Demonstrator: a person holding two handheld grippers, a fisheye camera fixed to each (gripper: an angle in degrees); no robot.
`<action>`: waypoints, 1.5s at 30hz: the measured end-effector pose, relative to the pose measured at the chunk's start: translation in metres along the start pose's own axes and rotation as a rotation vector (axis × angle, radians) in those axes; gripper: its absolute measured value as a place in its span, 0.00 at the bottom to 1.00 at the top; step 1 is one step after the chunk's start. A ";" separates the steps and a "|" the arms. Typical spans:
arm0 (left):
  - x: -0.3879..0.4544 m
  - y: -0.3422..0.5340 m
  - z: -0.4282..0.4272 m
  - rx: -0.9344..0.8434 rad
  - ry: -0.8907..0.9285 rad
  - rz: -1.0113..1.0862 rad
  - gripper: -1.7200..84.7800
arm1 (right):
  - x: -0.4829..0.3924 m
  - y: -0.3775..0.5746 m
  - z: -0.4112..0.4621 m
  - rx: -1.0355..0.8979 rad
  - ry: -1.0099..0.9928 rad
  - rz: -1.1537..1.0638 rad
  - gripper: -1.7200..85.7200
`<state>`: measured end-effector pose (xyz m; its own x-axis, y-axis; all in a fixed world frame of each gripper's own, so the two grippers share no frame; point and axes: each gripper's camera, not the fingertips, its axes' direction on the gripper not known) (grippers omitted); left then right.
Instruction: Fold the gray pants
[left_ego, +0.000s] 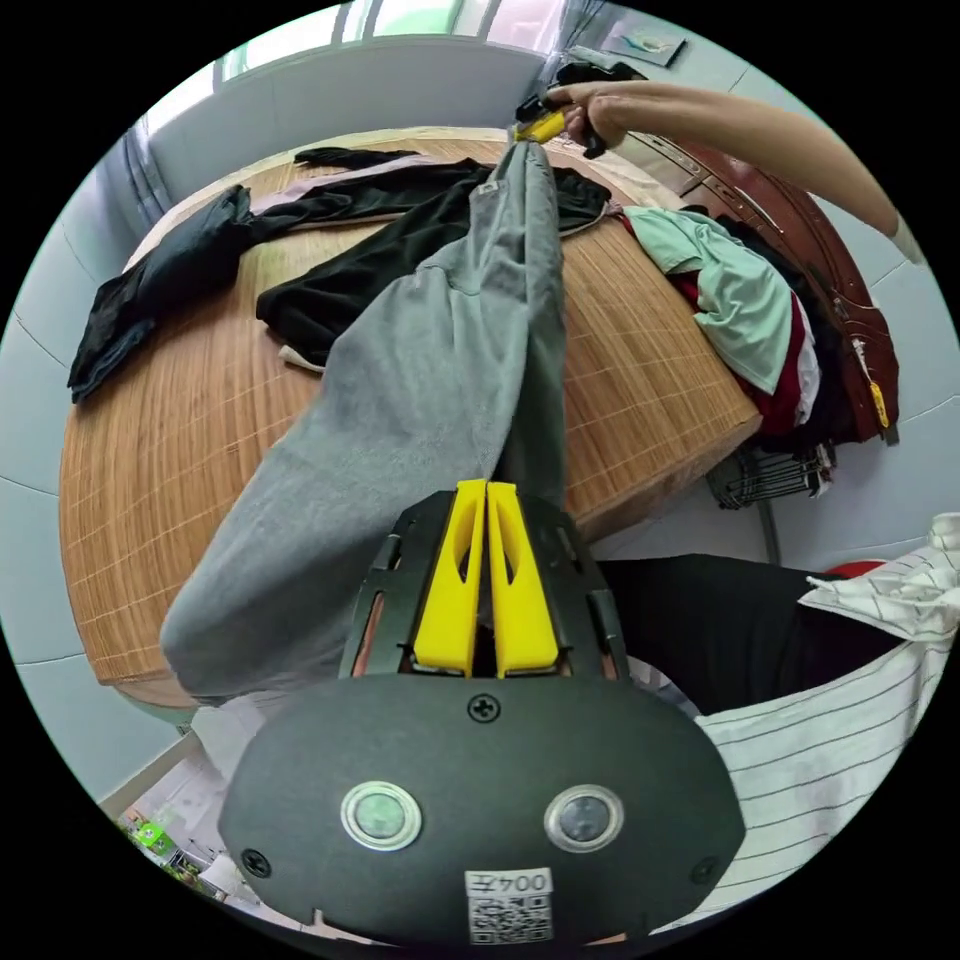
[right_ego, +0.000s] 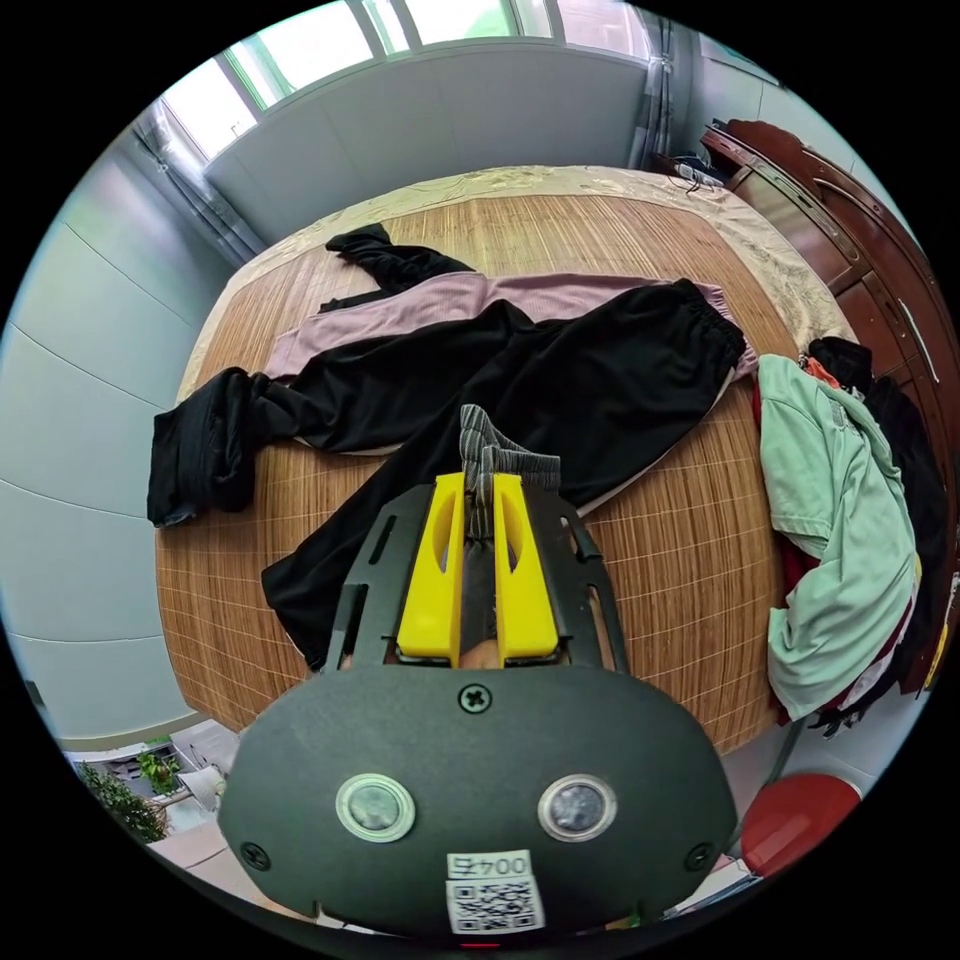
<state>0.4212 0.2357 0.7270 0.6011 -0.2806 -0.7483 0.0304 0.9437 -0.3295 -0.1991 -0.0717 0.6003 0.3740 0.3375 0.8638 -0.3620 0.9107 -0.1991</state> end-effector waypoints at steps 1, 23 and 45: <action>0.016 0.001 0.013 -0.006 -0.011 0.012 0.02 | 0.000 -0.001 0.000 -0.001 -0.001 -0.004 0.08; 0.113 -0.011 0.102 -0.115 -0.201 -0.106 0.20 | -0.013 -0.021 -0.054 -0.006 -0.076 -0.059 0.09; 0.055 0.047 0.042 -0.049 -0.062 -0.306 0.04 | 0.004 -0.014 -0.219 0.034 -0.224 -0.010 0.08</action>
<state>0.4897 0.2716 0.6946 0.6171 -0.5380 -0.5742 0.1801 0.8069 -0.5625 -0.0058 -0.0307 0.5058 0.1800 0.2637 0.9477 -0.3896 0.9037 -0.1775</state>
